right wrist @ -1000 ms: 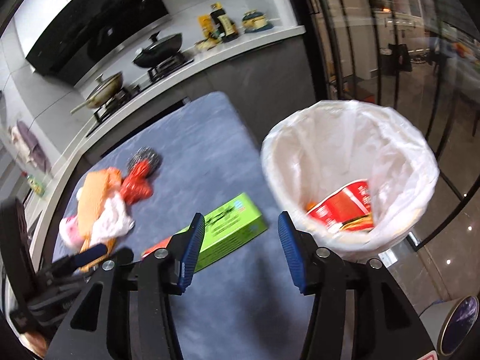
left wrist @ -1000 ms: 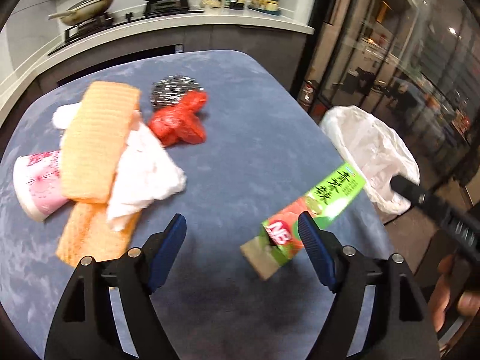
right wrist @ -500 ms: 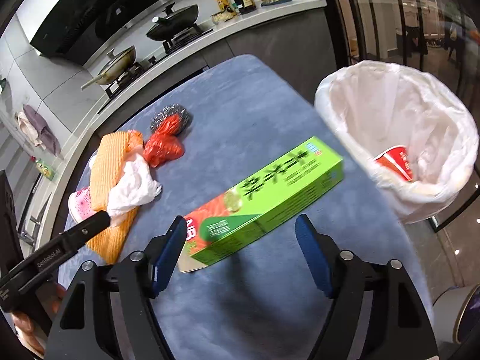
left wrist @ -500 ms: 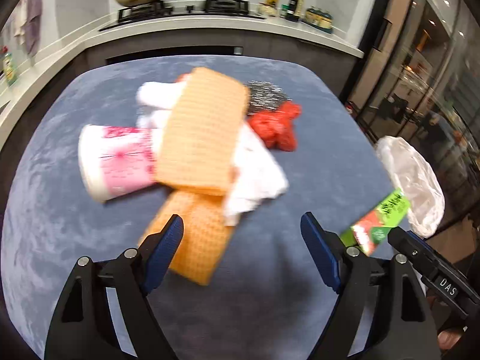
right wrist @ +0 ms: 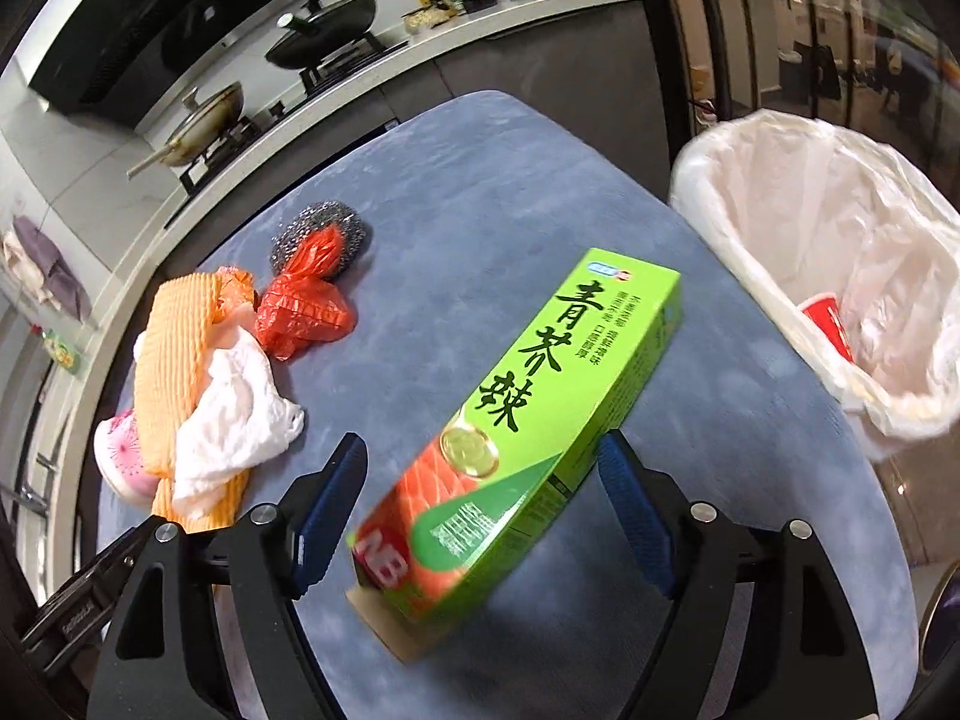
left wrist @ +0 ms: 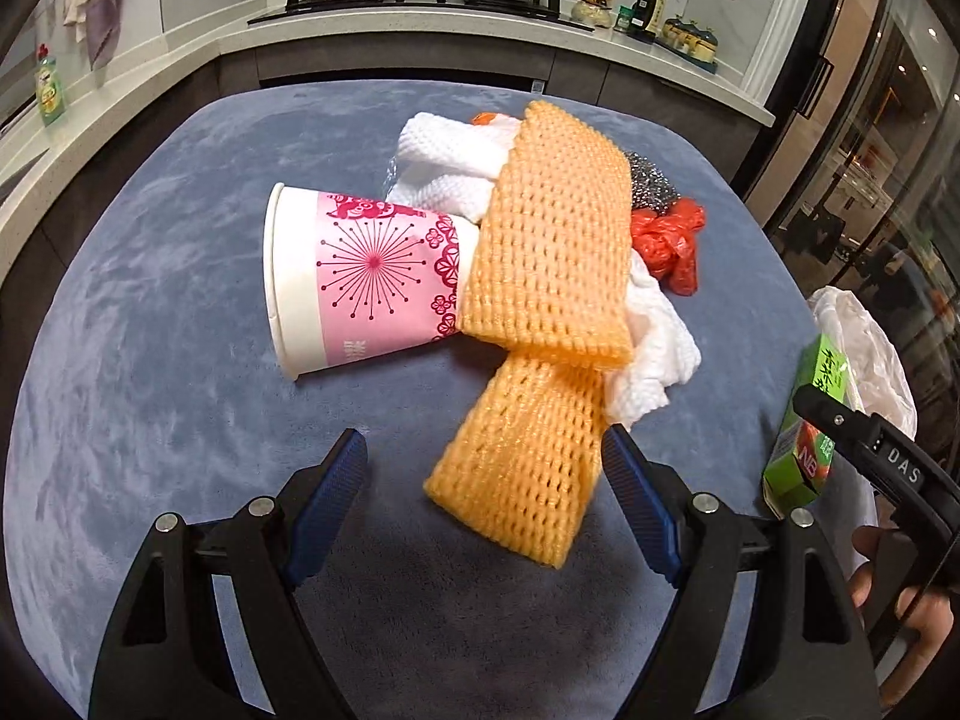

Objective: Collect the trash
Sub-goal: 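Grasp the green NB box with the right gripper while the left grasps the orange net, then carry the green box and orange net to the bin and release both, then move both grippers back toward the remaining trash on the table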

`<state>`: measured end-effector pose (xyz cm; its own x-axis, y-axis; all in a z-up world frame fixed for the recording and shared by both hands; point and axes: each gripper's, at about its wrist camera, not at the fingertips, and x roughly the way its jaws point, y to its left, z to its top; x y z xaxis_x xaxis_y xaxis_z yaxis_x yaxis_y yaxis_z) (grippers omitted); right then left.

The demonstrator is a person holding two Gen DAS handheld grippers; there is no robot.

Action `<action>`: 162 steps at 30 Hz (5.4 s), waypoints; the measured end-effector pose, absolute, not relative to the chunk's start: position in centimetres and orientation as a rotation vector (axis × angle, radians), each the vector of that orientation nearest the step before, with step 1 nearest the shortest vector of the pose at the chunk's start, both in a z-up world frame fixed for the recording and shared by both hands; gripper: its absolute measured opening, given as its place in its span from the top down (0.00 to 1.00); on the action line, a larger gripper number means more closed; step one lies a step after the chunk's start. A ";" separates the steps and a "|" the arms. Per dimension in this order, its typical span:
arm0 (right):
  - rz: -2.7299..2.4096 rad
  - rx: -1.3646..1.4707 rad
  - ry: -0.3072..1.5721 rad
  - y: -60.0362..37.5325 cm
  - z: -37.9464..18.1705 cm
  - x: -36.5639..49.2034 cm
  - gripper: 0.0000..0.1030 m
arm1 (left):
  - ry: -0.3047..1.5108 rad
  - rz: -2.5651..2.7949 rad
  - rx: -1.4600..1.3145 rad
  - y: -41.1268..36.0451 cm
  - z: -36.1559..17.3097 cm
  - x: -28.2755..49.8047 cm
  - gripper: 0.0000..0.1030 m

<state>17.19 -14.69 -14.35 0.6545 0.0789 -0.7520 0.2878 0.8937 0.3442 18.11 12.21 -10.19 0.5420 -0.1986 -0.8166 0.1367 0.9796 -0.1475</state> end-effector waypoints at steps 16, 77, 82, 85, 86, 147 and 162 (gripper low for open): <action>-0.138 0.303 0.892 -11.0 -15.4 17.4 0.31 | 0.998 -0.270 -0.058 10.8 -11.9 18.9 0.63; -0.375 0.517 0.617 -33.5 -6.0 5.2 0.63 | 0.813 -0.786 0.116 -17.1 0.3 13.4 0.90; -0.384 0.527 0.644 -35.0 -7.0 6.1 0.63 | 0.841 -0.778 0.140 -19.1 -0.9 14.5 0.90; -0.374 0.552 0.662 -35.7 -7.6 6.7 0.63 | 0.854 -0.772 0.165 -20.1 -1.5 15.0 0.90; -0.373 0.558 0.666 -35.9 -7.8 6.8 0.63 | 0.858 -0.771 0.169 -20.3 -1.7 15.1 0.90; -0.342 0.439 0.548 -30.1 -2.3 9.0 0.39 | 0.802 -0.575 0.017 -11.9 0.2 19.1 0.25; -0.149 0.357 0.591 -19.4 -1.4 12.1 0.37 | 0.804 -0.326 -0.079 2.3 -0.4 20.1 0.15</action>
<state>12.10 -19.39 -1.40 0.8220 -0.0354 -0.5683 0.2376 0.9284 0.2858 20.14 2.35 -0.40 0.6468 -0.3165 -0.6939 0.2569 0.9471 -0.1926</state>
